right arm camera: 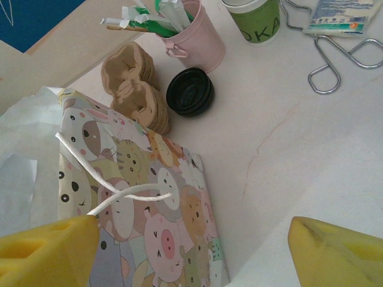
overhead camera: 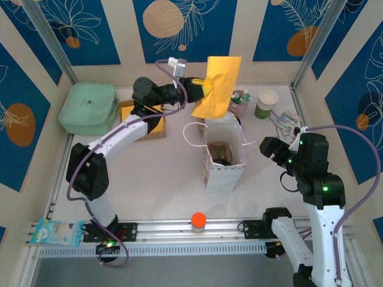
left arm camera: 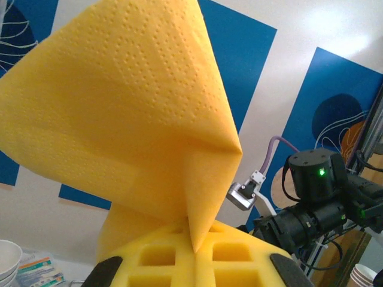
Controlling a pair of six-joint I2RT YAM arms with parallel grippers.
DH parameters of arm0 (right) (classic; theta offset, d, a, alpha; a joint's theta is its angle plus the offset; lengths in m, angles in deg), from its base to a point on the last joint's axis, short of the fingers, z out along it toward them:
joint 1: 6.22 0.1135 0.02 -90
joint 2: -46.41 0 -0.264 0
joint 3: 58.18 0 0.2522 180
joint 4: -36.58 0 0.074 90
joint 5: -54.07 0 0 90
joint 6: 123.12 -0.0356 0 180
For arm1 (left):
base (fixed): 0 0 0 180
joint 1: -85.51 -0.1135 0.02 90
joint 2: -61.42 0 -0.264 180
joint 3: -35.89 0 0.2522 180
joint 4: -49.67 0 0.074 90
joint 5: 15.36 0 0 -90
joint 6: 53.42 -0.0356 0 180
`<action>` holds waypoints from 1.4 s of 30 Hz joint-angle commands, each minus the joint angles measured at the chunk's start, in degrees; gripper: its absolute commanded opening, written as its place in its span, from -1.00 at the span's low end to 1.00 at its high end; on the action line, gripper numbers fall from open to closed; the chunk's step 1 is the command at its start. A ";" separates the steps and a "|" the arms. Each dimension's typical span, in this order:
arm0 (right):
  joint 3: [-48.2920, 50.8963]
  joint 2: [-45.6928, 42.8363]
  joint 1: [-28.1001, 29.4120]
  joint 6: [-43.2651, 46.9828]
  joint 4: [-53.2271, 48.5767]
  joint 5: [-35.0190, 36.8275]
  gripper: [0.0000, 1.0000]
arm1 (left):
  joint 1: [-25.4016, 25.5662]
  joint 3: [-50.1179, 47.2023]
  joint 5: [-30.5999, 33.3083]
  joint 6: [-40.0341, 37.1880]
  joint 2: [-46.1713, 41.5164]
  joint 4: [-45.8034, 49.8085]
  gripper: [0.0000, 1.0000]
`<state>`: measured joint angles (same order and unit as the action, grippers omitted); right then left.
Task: Pack the takeout coffee
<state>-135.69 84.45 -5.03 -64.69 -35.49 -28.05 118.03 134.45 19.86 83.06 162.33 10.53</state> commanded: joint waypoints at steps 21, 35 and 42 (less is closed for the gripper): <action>0.90 -0.87 0.48 -0.86 -0.50 -0.67 0.66 | 4.79 -4.73 2.82 7.05 7.35 -27.70 -1.00; 0.90 -1.31 0.47 -0.72 -1.02 -0.23 0.66 | 4.92 -7.51 2.47 1.17 8.25 -25.10 -1.00; 0.82 -1.08 0.47 -0.77 -0.77 -0.41 0.66 | 4.93 -8.81 2.75 0.09 8.67 -25.23 -1.00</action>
<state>-135.16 83.71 -5.03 -64.71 -35.90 -28.03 122.46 126.41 22.44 85.22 170.37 -13.25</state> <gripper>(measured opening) 0.831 0.054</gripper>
